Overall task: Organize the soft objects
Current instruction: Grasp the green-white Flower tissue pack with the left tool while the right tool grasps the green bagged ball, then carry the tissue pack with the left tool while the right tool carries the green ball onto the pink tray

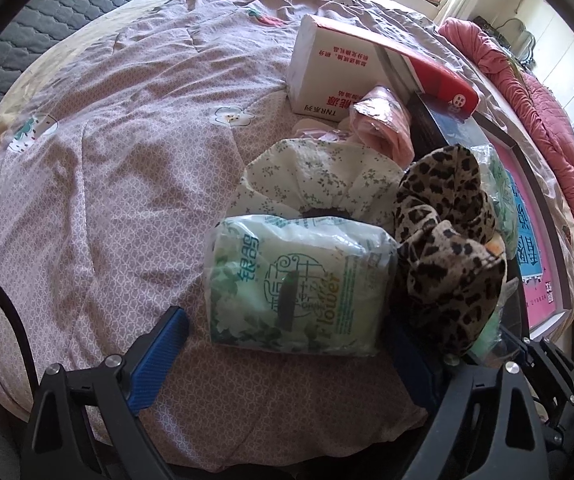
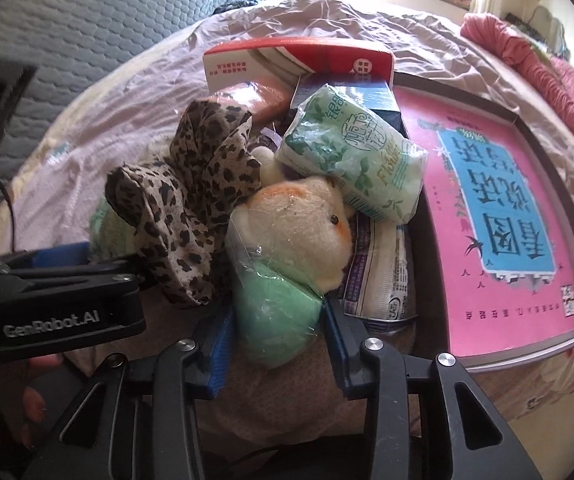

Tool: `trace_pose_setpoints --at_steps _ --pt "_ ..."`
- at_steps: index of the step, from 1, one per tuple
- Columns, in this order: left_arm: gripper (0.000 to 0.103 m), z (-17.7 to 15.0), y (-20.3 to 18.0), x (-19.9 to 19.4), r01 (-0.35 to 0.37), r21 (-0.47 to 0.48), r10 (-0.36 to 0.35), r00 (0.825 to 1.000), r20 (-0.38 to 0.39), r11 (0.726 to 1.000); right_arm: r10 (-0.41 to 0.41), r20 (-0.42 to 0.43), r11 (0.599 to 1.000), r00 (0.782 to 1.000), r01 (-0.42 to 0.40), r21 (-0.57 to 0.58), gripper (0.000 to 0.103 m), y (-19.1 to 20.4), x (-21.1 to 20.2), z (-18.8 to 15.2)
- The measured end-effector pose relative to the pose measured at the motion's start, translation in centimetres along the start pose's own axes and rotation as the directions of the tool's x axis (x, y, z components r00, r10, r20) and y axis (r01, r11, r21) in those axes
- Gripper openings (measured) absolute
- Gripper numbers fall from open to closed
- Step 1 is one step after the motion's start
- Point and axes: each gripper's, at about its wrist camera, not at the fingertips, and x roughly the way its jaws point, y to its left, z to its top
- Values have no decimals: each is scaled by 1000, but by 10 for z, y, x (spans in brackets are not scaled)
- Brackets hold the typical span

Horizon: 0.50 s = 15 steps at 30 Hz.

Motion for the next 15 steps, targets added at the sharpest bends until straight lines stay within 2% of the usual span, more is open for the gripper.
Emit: trace_pose_setpoints --at_steps 2,7,15 --pt "92 -1 1 0 11 -4 -11 1000 -2 1000 39 2 999 999 -39 23 42 -4 -3 -1" --pt "78 -1 2 1 25 1 -25 1000 -1 1000 83 10 995 996 -84 58 42 -12 -7 -1" --pt "75 -5 11 -7 61 -23 -61 998 5 998 144 -8 989 990 -144 17 41 -3 -10 -4"
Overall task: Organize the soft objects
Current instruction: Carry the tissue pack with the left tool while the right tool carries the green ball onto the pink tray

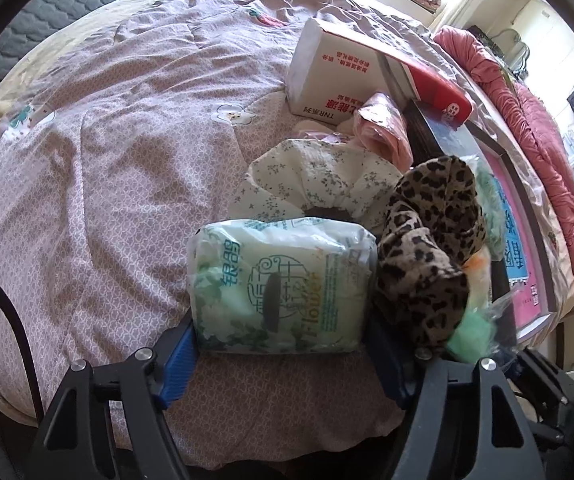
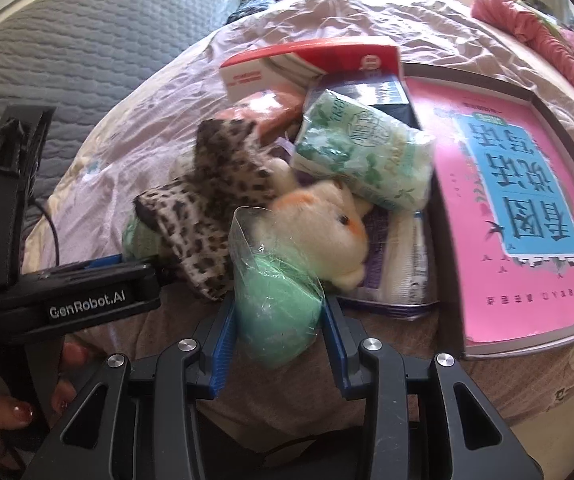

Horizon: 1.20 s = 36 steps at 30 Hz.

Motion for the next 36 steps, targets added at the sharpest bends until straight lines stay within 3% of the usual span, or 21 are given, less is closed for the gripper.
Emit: trace_pose_setpoints --at_steps 10,20,36 --pt "74 -3 12 -15 -34 -22 35 999 27 999 14 -6 1000 1000 -14 -23 41 6 -4 -4" --pt "74 -1 10 -44 -35 -21 37 995 92 999 10 72 1000 997 -11 6 41 -5 -36 -7" --pt "74 -6 -52 -92 12 101 -29 984 175 995 -82 228 992 970 58 111 41 -50 -98 -4"
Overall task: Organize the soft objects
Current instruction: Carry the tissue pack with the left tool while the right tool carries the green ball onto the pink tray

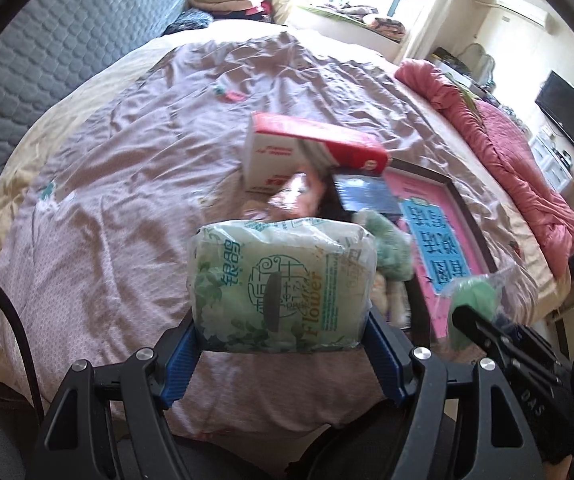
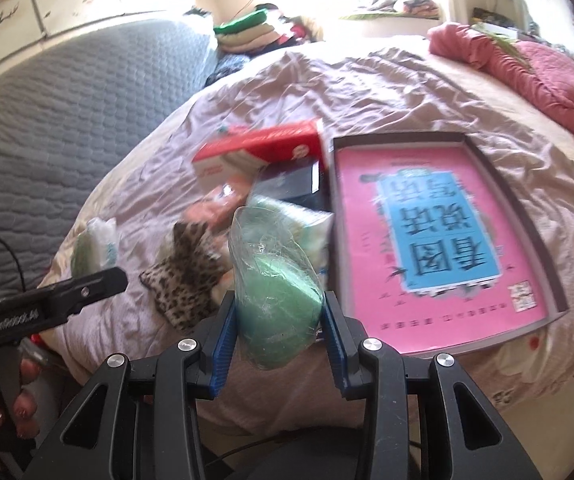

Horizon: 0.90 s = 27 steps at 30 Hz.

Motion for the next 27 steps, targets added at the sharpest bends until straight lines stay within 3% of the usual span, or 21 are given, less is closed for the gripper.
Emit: trace_pose_setpoints --at_steps 17,27 --pt "74 2 -85 13 50 160 -46 999 -28 986 -105 85 987 991 93 134 41 -68 -32 5" --pt "74 2 -156 48 91 295 -68 994 -85 951 -183 80 959 980 159 235 42 -130 -38 5"
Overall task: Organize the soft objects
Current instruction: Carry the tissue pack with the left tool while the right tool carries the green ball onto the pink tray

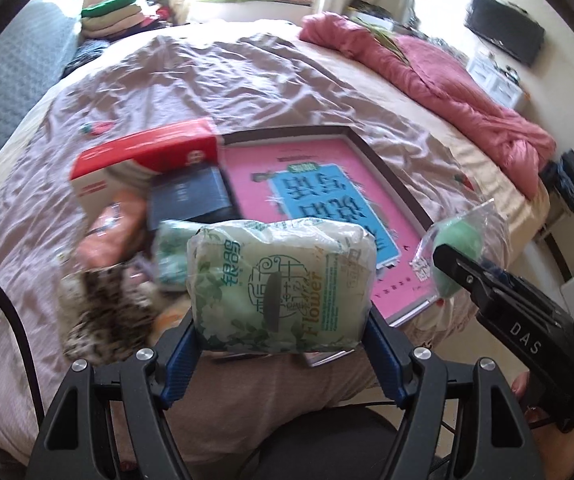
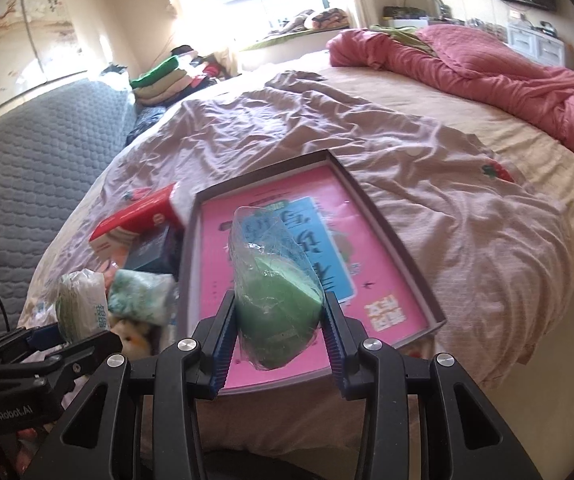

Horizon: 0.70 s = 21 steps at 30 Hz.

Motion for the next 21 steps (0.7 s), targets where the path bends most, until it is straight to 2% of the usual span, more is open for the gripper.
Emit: trace_pose_setpoints --at_steps 10,21 --pt "74 15 -40 47 8 77 -3 998 -64 997 -14 -46 998 999 17 64 42 -43 21 6" --pt "74 18 -53 82 12 108 2 991 -134 994 -9 -137 996 991 22 91 42 -53 55 6"
